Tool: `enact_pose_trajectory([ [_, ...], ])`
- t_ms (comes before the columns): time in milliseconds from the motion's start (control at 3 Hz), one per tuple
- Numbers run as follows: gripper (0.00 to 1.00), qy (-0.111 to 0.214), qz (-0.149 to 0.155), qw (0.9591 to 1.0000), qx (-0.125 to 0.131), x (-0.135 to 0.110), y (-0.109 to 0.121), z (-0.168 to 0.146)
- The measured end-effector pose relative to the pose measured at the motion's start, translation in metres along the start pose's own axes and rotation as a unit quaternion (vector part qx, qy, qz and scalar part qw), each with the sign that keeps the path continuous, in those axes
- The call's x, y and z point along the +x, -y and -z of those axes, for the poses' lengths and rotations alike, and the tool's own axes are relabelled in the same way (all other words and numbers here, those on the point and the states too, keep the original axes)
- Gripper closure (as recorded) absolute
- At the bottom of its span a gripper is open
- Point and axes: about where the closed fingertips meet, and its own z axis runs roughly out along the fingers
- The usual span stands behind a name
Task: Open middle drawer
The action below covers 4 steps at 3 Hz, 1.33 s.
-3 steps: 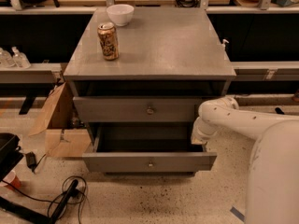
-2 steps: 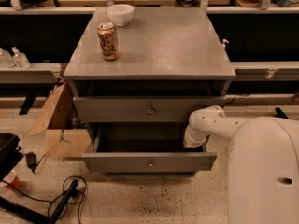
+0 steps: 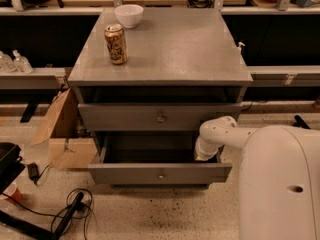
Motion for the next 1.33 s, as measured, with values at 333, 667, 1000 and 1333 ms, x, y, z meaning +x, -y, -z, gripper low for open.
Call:
enact_pose_trajectory([
  [333, 1.0, -0.003, 0.005, 1.0, 0.002, -0.006, 0.001, -0.015],
  [667, 1.0, -0.015, 0.008, 0.9999, 0.004, -0.006, -0.005, -0.015],
  [1000, 1.0, -0.018, -0.003, 0.9996, -0.022, -0.003, -0.032, -0.007],
  [1333, 1.0, -0.017, -0.004, 0.9995, -0.026, -0.003, -0.034, -0.007],
])
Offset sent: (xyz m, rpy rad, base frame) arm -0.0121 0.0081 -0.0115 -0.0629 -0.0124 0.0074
